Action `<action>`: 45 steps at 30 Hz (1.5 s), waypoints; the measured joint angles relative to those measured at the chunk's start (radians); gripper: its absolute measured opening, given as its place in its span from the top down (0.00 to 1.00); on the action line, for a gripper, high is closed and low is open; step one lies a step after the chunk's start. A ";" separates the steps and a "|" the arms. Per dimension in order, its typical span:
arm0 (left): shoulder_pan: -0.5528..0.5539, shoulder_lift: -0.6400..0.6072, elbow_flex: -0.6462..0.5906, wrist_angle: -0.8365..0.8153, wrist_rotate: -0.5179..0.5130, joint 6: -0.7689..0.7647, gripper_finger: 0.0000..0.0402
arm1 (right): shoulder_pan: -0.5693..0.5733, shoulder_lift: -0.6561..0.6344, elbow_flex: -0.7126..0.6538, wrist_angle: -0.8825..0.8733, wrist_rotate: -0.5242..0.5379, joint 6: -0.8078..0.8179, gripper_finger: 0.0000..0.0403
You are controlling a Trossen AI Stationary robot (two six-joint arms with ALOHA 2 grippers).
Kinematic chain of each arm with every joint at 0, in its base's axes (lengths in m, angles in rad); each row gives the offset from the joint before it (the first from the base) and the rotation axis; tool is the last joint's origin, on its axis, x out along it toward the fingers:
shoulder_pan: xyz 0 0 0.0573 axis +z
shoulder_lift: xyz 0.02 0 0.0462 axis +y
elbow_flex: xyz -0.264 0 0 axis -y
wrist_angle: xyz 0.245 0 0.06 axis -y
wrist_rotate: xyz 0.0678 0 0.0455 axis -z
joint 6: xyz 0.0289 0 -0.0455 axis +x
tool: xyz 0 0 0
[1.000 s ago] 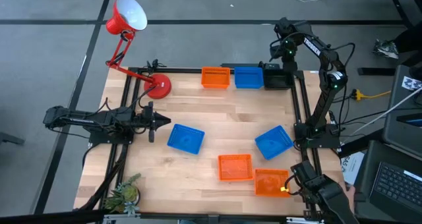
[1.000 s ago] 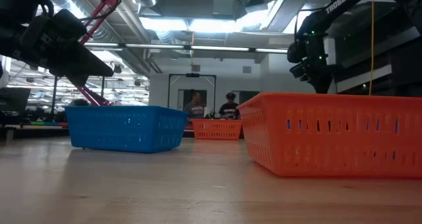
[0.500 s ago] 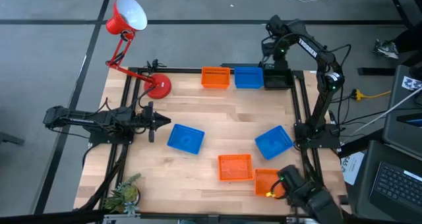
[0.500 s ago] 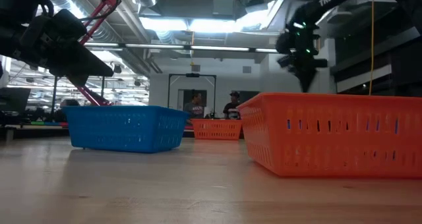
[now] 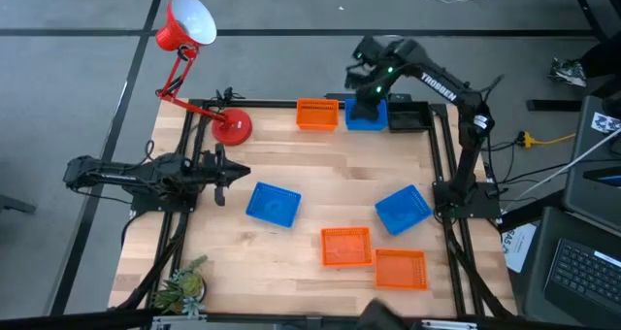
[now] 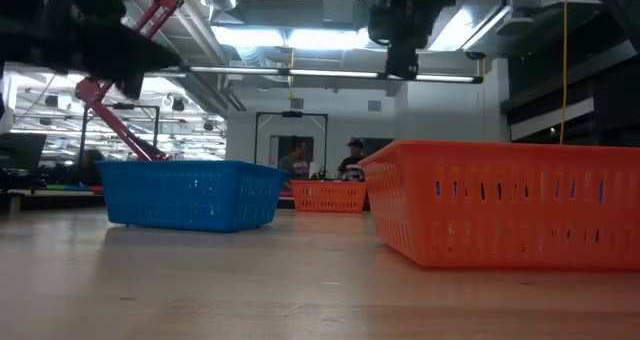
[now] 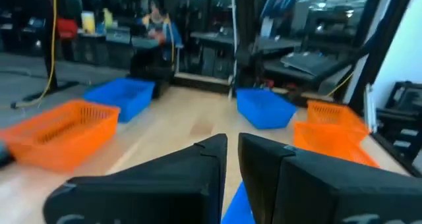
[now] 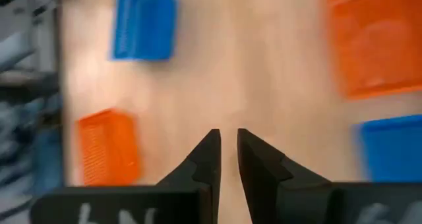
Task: Stack baskets by color
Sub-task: Stack the bottom left blue bin on the top blue bin
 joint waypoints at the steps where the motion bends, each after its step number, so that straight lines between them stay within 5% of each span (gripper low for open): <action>1: 0.000 0.016 0.025 -0.035 0.006 -0.007 0.92 | 0.028 0.000 0.000 -0.026 0.003 0.017 0.87; 7: 0.000 0.177 0.230 -0.608 0.125 -0.287 0.92 | 0.196 -0.003 0.000 -0.117 0.033 0.060 0.87; 12: -0.023 0.358 0.325 -0.874 0.251 -0.436 0.93 | 0.308 -0.046 0.000 -0.117 0.250 0.183 0.90; 16: -0.066 0.540 0.329 -0.837 0.360 -0.527 0.97 | 0.369 -0.099 0.000 -0.115 0.338 0.240 0.93; 20: -0.089 0.710 0.329 -0.676 0.319 -0.607 1.00 | 0.408 -0.160 0.000 -0.109 0.395 0.299 0.97; 24: -0.044 0.865 0.337 -0.287 0.280 -0.656 1.00 | 0.436 -0.220 0.000 -0.094 0.448 0.344 0.99; 28: 0.022 1.023 0.463 -0.037 0.172 -0.497 1.00 | 0.459 -0.277 0.000 -0.042 0.504 0.403 0.99; 36: -0.026 1.140 0.774 -0.488 0.348 -0.361 1.00 | 0.527 -0.370 0.000 -0.089 0.524 0.473 0.98; 41: -0.115 1.209 0.818 -0.665 0.408 -0.440 1.00 | 0.576 -0.394 0.000 -0.090 0.573 0.474 0.98; 45: -0.178 1.320 0.817 -0.663 0.345 -0.546 1.00 | 0.603 -0.397 0.000 -0.089 0.578 0.469 0.98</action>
